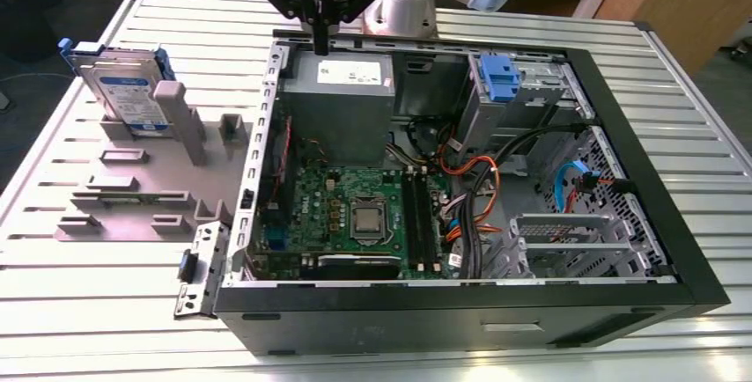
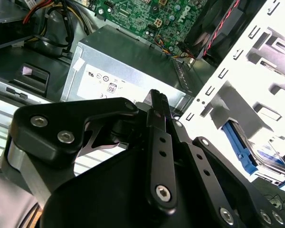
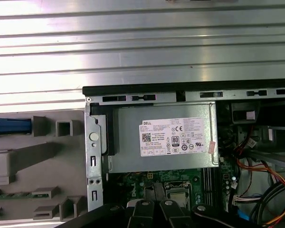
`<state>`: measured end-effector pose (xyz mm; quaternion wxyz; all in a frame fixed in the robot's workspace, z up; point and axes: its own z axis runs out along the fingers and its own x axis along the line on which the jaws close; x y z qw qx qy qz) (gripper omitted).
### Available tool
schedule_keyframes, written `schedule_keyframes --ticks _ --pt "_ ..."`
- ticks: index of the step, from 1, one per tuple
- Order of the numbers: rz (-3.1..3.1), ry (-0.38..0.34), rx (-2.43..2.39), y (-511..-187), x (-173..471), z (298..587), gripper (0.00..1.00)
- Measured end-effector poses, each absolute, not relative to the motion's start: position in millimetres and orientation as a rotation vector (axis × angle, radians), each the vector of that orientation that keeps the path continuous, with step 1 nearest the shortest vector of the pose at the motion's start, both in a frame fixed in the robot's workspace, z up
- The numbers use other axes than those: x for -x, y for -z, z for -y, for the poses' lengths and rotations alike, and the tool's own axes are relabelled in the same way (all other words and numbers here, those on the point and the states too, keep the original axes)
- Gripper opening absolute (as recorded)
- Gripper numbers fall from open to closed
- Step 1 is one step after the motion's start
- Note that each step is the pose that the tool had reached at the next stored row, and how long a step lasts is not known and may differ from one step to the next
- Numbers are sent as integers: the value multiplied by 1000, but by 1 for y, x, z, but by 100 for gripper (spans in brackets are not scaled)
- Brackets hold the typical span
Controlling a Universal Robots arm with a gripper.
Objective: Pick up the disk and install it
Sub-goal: 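Reach for the disk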
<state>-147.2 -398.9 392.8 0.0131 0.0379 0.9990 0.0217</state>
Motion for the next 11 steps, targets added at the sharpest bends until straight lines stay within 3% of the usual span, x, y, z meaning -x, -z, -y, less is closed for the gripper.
schedule_keyframes --ticks 11 --pt "-3113 -68 -118 -393 153 399 11"
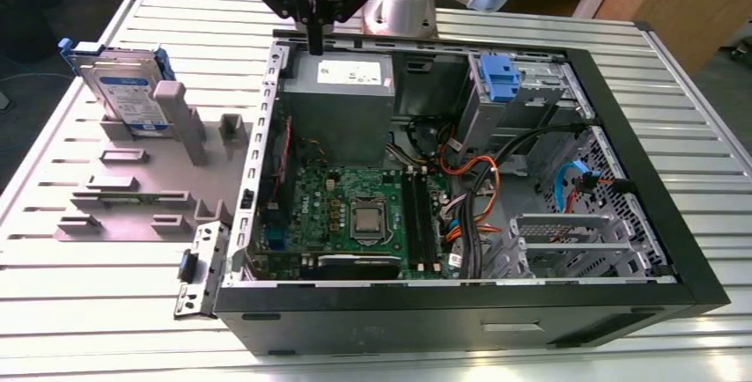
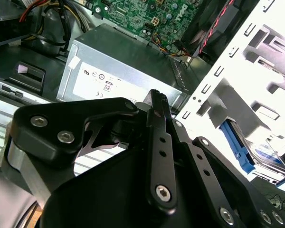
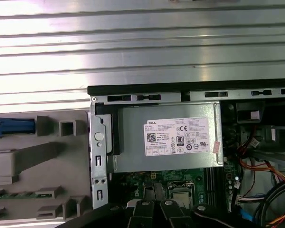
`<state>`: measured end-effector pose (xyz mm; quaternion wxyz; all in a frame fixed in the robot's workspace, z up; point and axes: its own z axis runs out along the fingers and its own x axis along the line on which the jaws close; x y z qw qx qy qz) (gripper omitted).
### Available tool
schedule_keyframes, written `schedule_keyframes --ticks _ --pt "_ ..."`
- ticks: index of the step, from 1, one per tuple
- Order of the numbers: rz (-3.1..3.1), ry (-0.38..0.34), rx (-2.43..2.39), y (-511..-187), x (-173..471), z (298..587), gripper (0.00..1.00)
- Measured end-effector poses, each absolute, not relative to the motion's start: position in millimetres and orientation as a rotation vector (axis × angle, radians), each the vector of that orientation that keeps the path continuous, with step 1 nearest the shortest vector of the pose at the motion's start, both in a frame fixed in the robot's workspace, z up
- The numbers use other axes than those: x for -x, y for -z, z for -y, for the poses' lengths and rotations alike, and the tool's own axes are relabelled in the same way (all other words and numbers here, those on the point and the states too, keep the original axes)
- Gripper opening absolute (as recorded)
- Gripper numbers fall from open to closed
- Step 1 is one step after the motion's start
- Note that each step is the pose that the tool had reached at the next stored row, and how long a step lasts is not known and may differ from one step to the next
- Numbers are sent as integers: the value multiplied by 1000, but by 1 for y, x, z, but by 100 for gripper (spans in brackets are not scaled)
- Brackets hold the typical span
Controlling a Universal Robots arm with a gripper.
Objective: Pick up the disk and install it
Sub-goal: 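Reach for the disk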
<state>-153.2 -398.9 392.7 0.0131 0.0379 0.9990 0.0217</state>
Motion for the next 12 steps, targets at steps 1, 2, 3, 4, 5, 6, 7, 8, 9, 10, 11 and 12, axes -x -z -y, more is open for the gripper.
schedule_keyframes --ticks 1,2,3,4,5,6,7,8,9,10,11,12 --pt "-3112 -68 -118 -393 154 399 11" --pt "-3112 -68 -118 -393 155 399 11" --pt "-3112 -68 -118 -393 155 399 11" --pt "-3112 -68 -118 -393 156 399 11" --pt "-3112 -68 -118 -393 157 399 11" --pt "-3113 -68 -118 -393 157 399 11" --pt "-3113 -68 -118 -393 158 399 11" --pt "-3113 -68 -118 -393 159 398 11" --pt "-3113 -68 -118 -393 159 398 11" --pt "-3113 -68 -118 -393 160 398 11" --pt "-3112 -68 -118 -393 160 398 11" --pt "-3113 -68 -118 -393 160 398 11"
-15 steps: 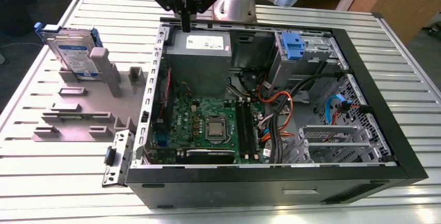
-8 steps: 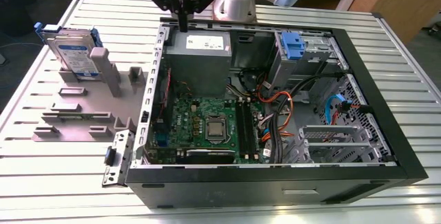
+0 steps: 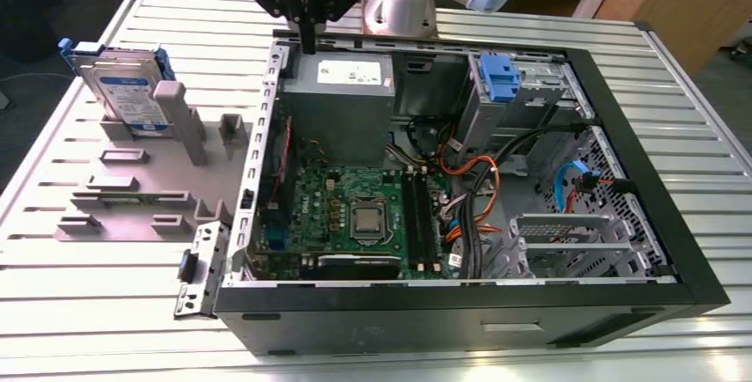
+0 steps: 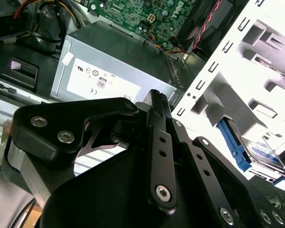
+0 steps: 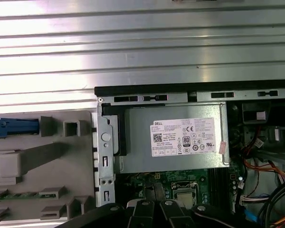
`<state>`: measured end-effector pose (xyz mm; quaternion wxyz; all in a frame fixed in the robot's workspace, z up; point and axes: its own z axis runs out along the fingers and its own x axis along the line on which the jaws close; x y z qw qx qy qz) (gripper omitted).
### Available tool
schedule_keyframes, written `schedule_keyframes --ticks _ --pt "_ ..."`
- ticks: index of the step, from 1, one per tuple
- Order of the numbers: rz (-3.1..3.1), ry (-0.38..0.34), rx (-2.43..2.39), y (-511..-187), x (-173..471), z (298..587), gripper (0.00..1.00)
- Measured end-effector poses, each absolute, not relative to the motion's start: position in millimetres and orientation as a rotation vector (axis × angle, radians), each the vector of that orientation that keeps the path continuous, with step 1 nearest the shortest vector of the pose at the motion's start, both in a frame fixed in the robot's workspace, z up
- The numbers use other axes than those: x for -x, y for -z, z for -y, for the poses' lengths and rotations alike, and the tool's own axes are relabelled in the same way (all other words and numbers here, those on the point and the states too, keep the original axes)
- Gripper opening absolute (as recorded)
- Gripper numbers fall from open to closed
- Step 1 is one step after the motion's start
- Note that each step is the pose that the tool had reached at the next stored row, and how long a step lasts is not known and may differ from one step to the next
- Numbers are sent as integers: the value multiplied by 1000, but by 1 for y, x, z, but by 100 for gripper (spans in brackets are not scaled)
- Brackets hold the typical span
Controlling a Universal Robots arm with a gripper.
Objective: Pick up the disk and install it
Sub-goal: 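Reach for the disk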
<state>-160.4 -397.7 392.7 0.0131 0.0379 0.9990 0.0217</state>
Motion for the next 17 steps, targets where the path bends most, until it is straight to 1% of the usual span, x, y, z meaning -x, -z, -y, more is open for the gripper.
schedule_keyframes --ticks 17 --pt "-3113 -68 -118 -393 167 397 11"
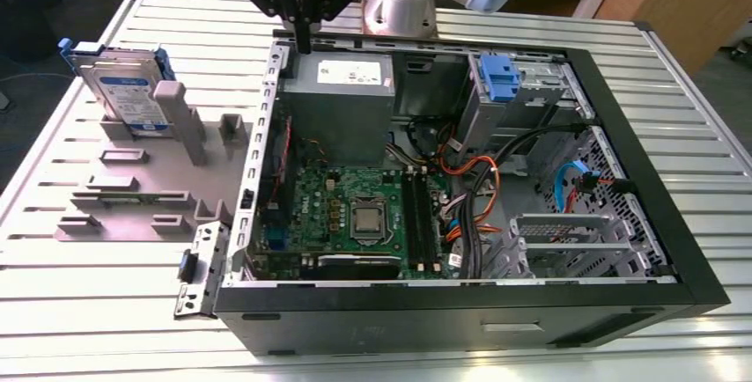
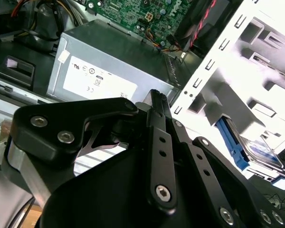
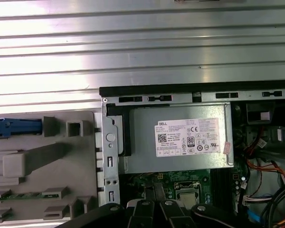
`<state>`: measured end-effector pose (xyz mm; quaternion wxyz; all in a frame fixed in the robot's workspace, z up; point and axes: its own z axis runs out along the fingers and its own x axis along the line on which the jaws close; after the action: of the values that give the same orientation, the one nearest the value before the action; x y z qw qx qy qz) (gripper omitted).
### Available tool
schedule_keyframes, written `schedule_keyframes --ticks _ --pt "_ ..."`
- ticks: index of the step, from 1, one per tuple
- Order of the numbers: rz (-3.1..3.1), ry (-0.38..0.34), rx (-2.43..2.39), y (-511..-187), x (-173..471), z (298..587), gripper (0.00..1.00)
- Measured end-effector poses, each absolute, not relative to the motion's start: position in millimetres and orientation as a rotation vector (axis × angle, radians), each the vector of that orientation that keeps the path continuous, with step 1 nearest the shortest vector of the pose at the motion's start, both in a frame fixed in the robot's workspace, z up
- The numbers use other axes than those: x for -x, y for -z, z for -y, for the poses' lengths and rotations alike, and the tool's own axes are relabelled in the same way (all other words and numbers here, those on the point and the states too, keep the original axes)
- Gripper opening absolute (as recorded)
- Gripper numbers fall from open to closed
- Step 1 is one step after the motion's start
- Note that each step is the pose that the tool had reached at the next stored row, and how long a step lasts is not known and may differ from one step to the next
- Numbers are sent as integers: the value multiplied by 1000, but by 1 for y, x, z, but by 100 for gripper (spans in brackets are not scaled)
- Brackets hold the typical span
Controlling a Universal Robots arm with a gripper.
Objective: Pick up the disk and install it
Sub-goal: 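Reach for the disk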
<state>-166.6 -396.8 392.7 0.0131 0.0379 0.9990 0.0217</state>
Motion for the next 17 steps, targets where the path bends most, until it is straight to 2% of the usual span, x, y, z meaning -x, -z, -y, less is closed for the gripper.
schedule_keyframes --ticks 17 --pt "-3113 -68 -118 -392 201 389 11"
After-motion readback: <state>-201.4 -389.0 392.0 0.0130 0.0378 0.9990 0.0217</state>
